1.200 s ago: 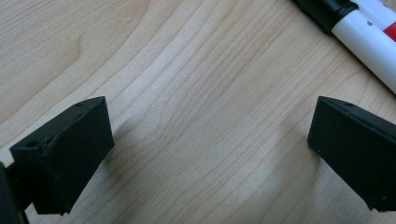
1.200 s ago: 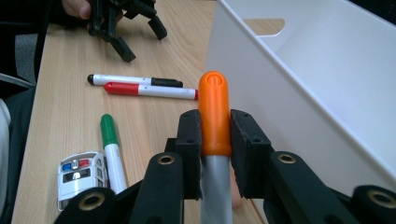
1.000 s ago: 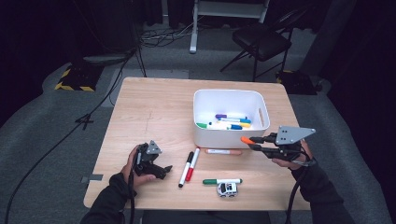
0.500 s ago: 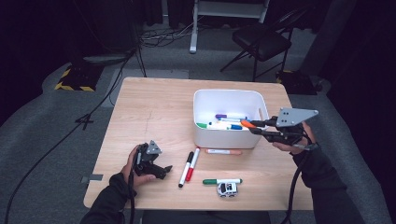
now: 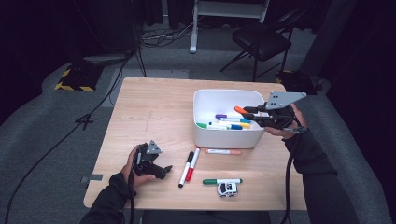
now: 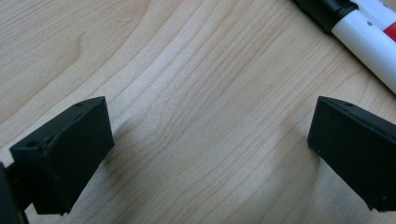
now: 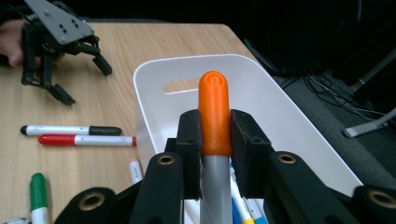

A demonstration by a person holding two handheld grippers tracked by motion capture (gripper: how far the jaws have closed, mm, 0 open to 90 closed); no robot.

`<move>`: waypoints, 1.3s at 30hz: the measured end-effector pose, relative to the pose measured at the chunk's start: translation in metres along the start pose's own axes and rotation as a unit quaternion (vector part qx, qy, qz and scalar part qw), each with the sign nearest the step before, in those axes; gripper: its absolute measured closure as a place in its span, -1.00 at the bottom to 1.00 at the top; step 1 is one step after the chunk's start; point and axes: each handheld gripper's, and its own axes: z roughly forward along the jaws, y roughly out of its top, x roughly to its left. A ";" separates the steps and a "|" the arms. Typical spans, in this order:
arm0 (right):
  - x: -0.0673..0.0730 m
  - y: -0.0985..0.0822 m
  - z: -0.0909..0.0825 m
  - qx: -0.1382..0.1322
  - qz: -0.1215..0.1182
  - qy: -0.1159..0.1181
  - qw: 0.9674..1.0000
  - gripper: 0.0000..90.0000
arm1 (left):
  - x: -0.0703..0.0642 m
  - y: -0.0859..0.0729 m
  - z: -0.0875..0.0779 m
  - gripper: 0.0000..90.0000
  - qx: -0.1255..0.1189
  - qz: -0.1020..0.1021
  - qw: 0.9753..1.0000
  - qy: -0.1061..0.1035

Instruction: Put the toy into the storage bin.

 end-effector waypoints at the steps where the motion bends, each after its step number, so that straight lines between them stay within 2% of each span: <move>1: -0.001 0.001 0.004 0.012 -0.003 -0.001 1.000 0.66 | 0.000 0.000 0.000 -0.99 0.000 0.000 1.000 0.000; 14: -0.014 -0.003 0.040 0.051 0.010 0.006 0.999 0.66 | 0.000 0.000 0.000 -0.99 0.000 0.000 1.000 0.000; 18: -0.017 -0.006 0.052 0.088 0.015 0.008 0.996 0.66 | 0.000 0.000 0.000 -0.99 0.000 0.000 1.000 0.000; 20: -0.018 -0.008 0.057 0.107 0.018 0.018 0.994 0.66 | 0.000 0.000 0.000 -0.99 0.000 0.000 1.000 0.000; 21: -0.019 -0.010 0.058 0.116 0.011 0.020 0.993 0.66 | 0.000 0.000 0.000 -0.99 0.000 0.000 1.000 0.000; 25: -0.019 -0.016 0.062 0.137 0.022 0.029 0.990 0.66 | 0.000 0.000 0.000 -0.99 0.000 0.000 1.000 0.000; 28: -0.019 -0.019 0.063 0.146 0.025 0.031 0.988 0.65 | 0.000 0.000 0.000 -0.99 0.000 0.000 1.000 0.000; 31: -0.020 -0.022 0.063 0.153 0.033 0.023 0.987 0.65 | 0.000 0.000 0.000 -0.99 0.000 0.000 1.000 0.000; 33: -0.020 -0.023 0.062 0.150 0.037 0.030 0.987 0.64 | 0.000 0.000 0.000 -0.99 0.000 0.000 1.000 0.000; 35: -0.020 -0.022 0.062 0.146 0.035 0.024 0.988 0.54 | 0.000 0.000 0.000 -0.99 0.000 0.000 1.000 0.000; 39: -0.019 -0.022 0.060 0.139 0.044 0.018 0.989 0.50 | 0.000 0.000 0.000 -0.99 0.000 0.000 1.000 0.000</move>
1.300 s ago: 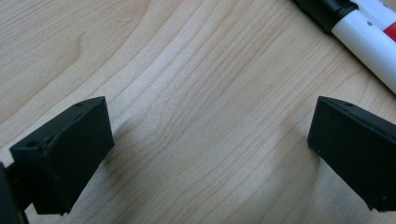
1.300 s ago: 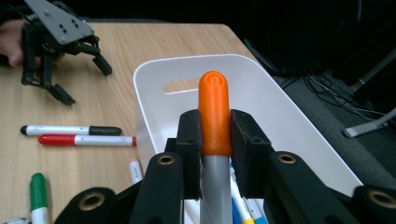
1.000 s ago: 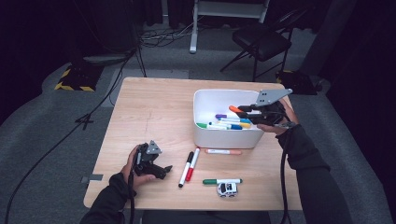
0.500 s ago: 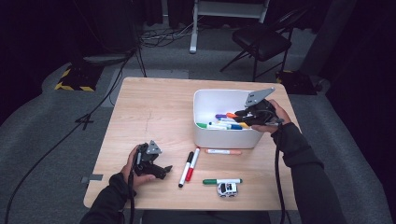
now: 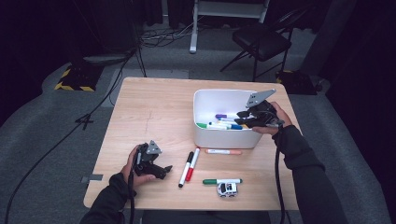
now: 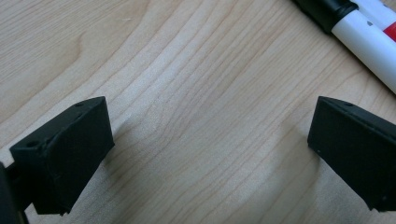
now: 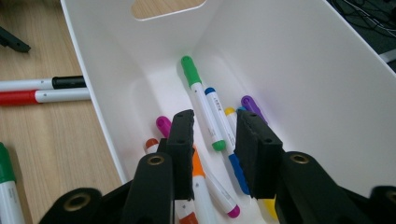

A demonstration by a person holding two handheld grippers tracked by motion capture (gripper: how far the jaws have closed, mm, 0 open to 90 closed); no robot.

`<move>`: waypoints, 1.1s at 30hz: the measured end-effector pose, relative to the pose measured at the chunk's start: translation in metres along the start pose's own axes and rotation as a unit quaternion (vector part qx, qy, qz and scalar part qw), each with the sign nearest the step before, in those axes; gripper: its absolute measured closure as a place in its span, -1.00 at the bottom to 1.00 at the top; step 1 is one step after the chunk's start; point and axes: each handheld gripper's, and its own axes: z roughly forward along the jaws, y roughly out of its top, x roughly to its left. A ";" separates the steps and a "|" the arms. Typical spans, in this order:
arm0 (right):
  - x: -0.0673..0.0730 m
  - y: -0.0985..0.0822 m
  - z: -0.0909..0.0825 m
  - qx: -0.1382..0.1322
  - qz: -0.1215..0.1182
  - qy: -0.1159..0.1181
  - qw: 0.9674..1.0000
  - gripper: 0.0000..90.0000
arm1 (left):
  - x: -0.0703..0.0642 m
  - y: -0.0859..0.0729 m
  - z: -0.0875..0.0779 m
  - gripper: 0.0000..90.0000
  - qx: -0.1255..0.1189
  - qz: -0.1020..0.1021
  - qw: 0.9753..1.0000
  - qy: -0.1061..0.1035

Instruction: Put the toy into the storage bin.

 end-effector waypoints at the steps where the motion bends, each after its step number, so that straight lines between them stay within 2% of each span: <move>1: 0.000 0.000 0.000 -0.004 0.001 -0.001 1.000 0.49 | 0.000 0.000 0.000 -0.99 0.000 0.000 1.000 0.000; 5: 0.004 -0.002 -0.006 -0.028 -0.001 0.004 1.000 0.47 | 0.000 0.000 0.000 -0.99 0.000 0.000 1.000 0.000; 6: 0.006 -0.003 -0.008 -0.037 0.005 0.003 0.999 0.45 | 0.000 0.000 0.000 -0.99 0.000 0.000 1.000 0.000; 13: 0.019 -0.009 -0.020 -0.078 0.000 0.014 0.997 0.40 | 0.000 0.000 0.000 -0.99 0.000 0.000 1.000 0.000; 18: 0.035 -0.014 -0.029 -0.110 -0.016 0.021 0.994 0.34 | 0.000 0.000 0.000 -0.99 0.000 0.000 1.000 0.000; 22: 0.051 -0.021 -0.033 -0.125 -0.031 0.030 0.991 0.28 | 0.000 0.000 0.000 -0.99 0.000 0.000 1.000 0.000; 25: 0.062 -0.031 -0.033 -0.132 -0.040 0.037 0.990 0.23 | 0.000 0.000 0.000 -0.99 0.000 0.000 1.000 0.000; 29: 0.075 -0.052 -0.028 -0.136 -0.039 0.050 0.989 0.16 | 0.000 0.000 0.000 -0.99 0.000 -0.001 1.000 -0.002; 33: 0.080 -0.075 -0.016 -0.119 -0.033 0.049 0.991 0.11 | 0.000 0.000 0.000 -0.99 0.000 0.000 1.000 0.000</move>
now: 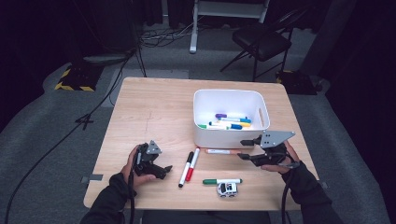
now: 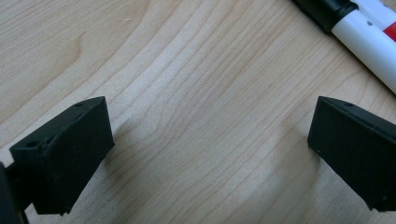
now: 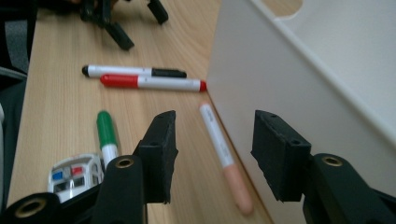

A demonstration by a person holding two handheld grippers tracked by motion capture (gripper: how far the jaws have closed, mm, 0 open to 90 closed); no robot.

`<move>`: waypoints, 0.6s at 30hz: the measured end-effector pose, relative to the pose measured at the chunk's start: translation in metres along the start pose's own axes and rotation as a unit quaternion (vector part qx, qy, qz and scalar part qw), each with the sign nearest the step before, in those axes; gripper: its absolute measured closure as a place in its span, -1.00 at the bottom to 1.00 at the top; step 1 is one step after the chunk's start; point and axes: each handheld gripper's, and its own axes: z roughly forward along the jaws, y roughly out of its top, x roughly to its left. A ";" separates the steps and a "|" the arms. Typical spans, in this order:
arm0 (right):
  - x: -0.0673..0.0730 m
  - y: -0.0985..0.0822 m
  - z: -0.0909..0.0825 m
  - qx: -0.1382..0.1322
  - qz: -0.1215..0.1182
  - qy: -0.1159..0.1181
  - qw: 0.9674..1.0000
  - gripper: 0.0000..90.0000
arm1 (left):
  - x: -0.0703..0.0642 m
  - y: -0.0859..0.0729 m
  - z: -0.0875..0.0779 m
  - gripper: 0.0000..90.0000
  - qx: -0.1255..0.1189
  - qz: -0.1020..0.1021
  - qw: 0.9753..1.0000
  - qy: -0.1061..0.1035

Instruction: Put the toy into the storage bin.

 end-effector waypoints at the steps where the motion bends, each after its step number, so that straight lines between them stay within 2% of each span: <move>1: 0.001 -0.008 0.004 0.006 0.005 0.000 1.000 0.09 | 0.000 0.000 0.000 -0.99 0.000 0.000 1.000 0.000; 6: 0.005 -0.036 0.025 0.040 0.012 -0.010 0.999 0.01 | 0.000 0.000 0.000 -1.00 -0.001 0.003 1.000 0.001; 9: 0.006 -0.051 0.042 0.074 0.021 -0.015 0.997 -0.05 | 0.000 0.000 0.001 -1.00 -0.002 0.003 1.000 0.002; 10: 0.005 -0.054 0.046 0.078 0.023 -0.018 0.997 -0.06 | 0.000 0.000 0.001 -1.00 -0.001 0.003 1.000 0.002; 14: 0.002 -0.061 0.054 0.083 0.027 -0.032 0.996 -0.10 | 0.000 0.000 0.001 -1.00 -0.001 0.004 1.000 0.002; 18: 0.000 -0.064 0.056 0.066 0.032 -0.032 0.997 -0.11 | 0.000 0.000 0.000 -1.00 -0.001 0.002 1.000 0.001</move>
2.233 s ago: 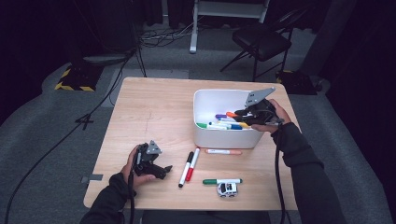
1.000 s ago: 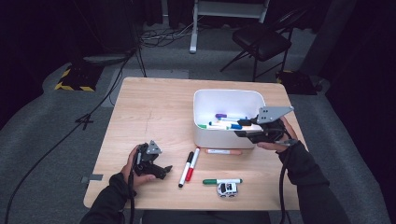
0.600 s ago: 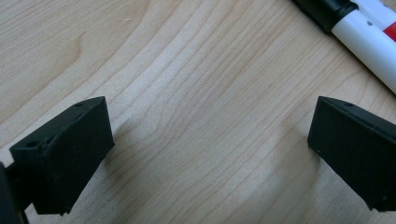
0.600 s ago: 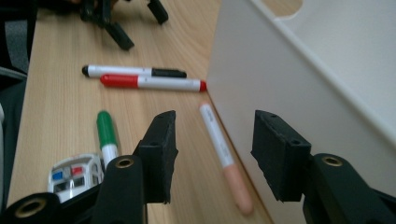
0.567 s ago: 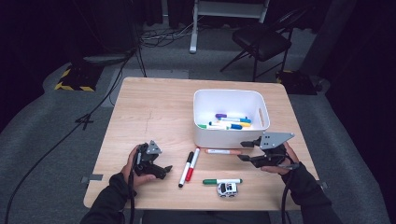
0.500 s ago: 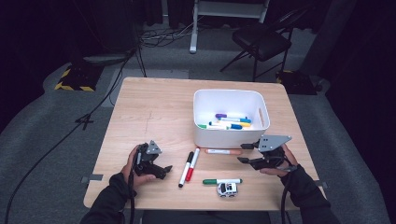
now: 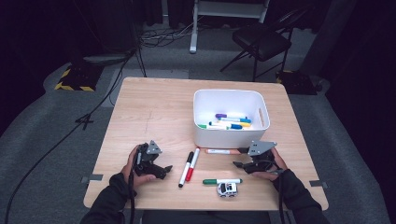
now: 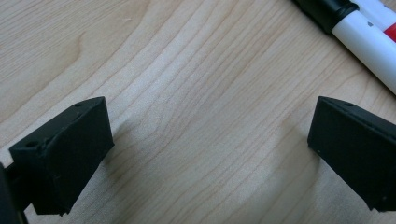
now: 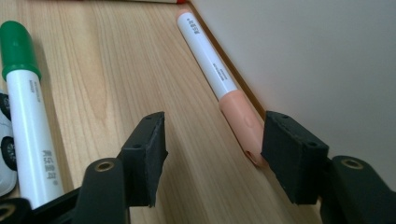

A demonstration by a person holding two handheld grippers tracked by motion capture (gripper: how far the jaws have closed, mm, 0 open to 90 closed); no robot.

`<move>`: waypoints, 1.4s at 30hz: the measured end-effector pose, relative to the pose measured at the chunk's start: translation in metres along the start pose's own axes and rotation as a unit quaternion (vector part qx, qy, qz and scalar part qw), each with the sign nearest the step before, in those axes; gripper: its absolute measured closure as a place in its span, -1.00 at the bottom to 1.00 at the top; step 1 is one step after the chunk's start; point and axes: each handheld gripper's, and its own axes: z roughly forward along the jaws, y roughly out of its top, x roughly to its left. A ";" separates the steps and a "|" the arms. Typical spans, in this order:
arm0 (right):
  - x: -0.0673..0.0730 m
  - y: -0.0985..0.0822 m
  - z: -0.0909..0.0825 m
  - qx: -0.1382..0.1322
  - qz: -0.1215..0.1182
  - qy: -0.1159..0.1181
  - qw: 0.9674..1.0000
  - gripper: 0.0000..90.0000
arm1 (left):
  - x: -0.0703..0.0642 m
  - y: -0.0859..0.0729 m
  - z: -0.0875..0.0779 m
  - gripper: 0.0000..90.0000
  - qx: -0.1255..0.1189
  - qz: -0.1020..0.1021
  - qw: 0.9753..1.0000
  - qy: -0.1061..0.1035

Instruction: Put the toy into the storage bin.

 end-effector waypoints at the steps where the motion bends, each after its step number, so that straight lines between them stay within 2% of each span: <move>1: -0.001 0.000 0.002 -0.001 0.000 -0.003 1.000 -0.12 | 0.000 0.000 0.000 -1.00 0.000 0.001 1.000 0.000; 2: -0.002 0.000 0.004 -0.002 -0.009 -0.007 1.000 -0.12 | 0.000 0.000 0.000 -1.00 0.000 0.001 1.000 0.001; 4: -0.003 -0.001 0.006 -0.002 -0.005 -0.003 1.000 -0.12 | 0.000 0.000 0.000 -1.00 0.000 0.001 1.000 0.001; 5: -0.001 -0.001 0.008 -0.007 0.010 0.000 1.000 -0.12 | 0.000 0.000 0.000 -1.00 0.000 0.001 1.000 0.000; 7: -0.003 0.000 0.008 -0.008 -0.013 -0.012 1.000 -0.12 | 0.000 0.000 0.000 -1.00 0.000 0.000 1.000 0.000; 9: 0.000 0.003 0.005 -0.019 -0.018 -0.005 1.000 -0.11 | 0.000 0.000 0.000 -1.00 0.000 0.001 1.000 0.000; 11: 0.003 0.006 0.003 -0.028 -0.025 -0.011 0.999 -0.12 | 0.000 0.000 0.000 -1.00 0.000 0.001 1.000 0.001; 14: 0.003 0.010 0.004 -0.034 -0.028 -0.008 0.999 -0.13 | 0.000 0.000 0.000 -1.00 0.000 0.001 1.000 0.000; 19: 0.002 0.012 0.015 -0.025 -0.027 0.000 0.999 -0.15 | 0.000 0.000 0.000 -1.00 0.000 0.000 1.000 0.000; 22: 0.002 0.011 0.019 -0.021 -0.020 0.008 1.000 -0.13 | 0.000 0.000 0.000 -1.00 0.000 0.000 1.000 -0.001; 25: 0.000 0.009 0.023 -0.020 -0.001 0.023 1.000 -0.11 | 0.000 0.000 0.000 -1.00 0.000 0.001 1.000 0.001; 28: 0.000 0.008 0.026 -0.008 0.001 0.032 0.999 -0.10 | 0.000 0.000 0.000 -1.00 0.000 0.001 1.000 0.000; 32: -0.001 0.007 0.026 -0.006 0.006 0.045 0.999 0.00 | 0.000 0.000 0.000 -1.00 0.000 0.000 1.000 0.000; 35: -0.004 0.003 0.024 -0.014 0.023 0.080 0.996 0.16 | 0.000 0.000 0.000 -1.00 0.000 0.000 1.000 0.000; 36: -0.004 0.002 0.022 -0.011 0.025 0.083 0.996 0.21 | 0.000 0.000 0.000 -1.00 0.000 0.000 1.000 0.000; 40: -0.003 -0.001 0.015 -0.003 0.016 0.090 0.996 0.60 | 0.000 0.000 0.000 -1.00 0.000 0.001 1.000 0.000; 42: -0.001 -0.003 0.013 -0.002 0.002 0.095 0.995 0.65 | 0.000 0.000 0.000 -1.00 0.000 0.000 1.000 0.000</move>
